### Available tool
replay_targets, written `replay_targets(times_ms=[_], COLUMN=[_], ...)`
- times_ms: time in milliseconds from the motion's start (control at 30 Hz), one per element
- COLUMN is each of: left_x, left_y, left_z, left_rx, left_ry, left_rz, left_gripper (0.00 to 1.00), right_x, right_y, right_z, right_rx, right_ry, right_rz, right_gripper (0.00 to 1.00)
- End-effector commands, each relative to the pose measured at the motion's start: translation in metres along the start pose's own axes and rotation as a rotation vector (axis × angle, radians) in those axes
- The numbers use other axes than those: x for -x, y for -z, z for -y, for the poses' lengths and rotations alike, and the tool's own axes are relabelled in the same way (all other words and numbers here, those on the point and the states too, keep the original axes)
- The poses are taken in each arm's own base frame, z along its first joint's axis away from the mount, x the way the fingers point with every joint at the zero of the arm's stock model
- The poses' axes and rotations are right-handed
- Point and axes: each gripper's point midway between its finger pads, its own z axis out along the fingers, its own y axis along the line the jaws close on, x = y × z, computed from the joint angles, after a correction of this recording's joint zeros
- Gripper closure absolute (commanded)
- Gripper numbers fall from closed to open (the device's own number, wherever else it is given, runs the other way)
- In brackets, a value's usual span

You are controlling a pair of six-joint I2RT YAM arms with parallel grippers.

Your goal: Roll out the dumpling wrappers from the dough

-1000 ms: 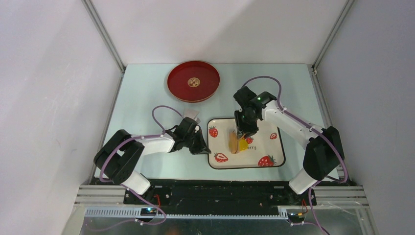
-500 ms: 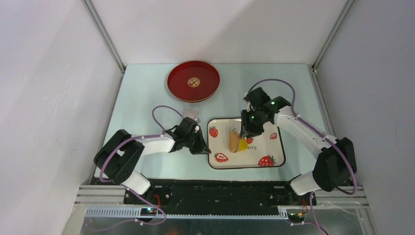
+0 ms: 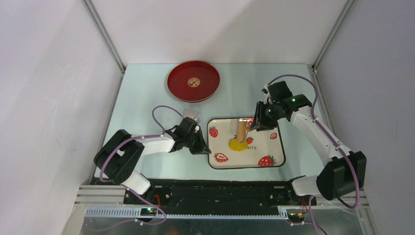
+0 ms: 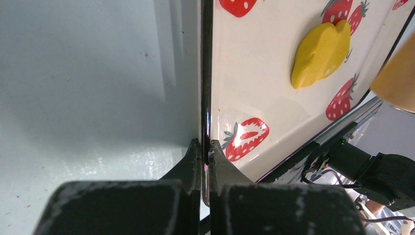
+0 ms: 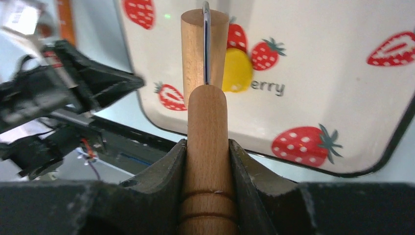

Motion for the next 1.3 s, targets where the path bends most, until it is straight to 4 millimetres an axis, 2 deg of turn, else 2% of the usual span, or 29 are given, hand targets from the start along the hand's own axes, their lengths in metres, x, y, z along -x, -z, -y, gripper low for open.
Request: replay_targets(times_ms=[0, 233, 400, 567, 733, 967, 1267], left_x=[-0.019, -0.019, -0.02, -0.019, -0.02, -0.019, -0.02], left_y=[-0.006, -0.006, -0.006, -0.006, -0.006, -0.006, -0.006], left_z=[-0.037, -0.037, -0.037, -0.037, -0.037, -0.037, -0.037], left_rx=[0.143, 0.141, 0.141, 0.141, 0.141, 0.142, 0.142], left_ry=[0.015, 0.015, 0.015, 0.015, 0.015, 0.016, 0.015], left_rz=[-0.052, -0.051, -0.052, -0.052, -0.053, -0.053, -0.054], left_gripper=[1.0, 1.0, 1.0, 1.0, 1.0, 1.0, 1.0], right_x=[-0.009, -0.014, -0.027, -0.042, -0.051, -0.047, -0.054], right_y=[-0.007, -0.027, -0.044, -0.052, -0.051, -0.033, -0.024], right_z=[0.029, 0.044, 0.058, 0.073, 0.09, 0.109, 0.132], right_rx=[-0.151, -0.21, -0.253, -0.337, -0.405, -0.443, -0.489], right_ry=[0.017, 0.015, 0.013, 0.028, 0.0, -0.059, -0.153], right_rz=[-0.075, -0.149, -0.213, -0.254, -0.265, -0.242, -0.258], right_gripper=[1.0, 1.0, 1.0, 1.0, 1.0, 1.0, 1.0])
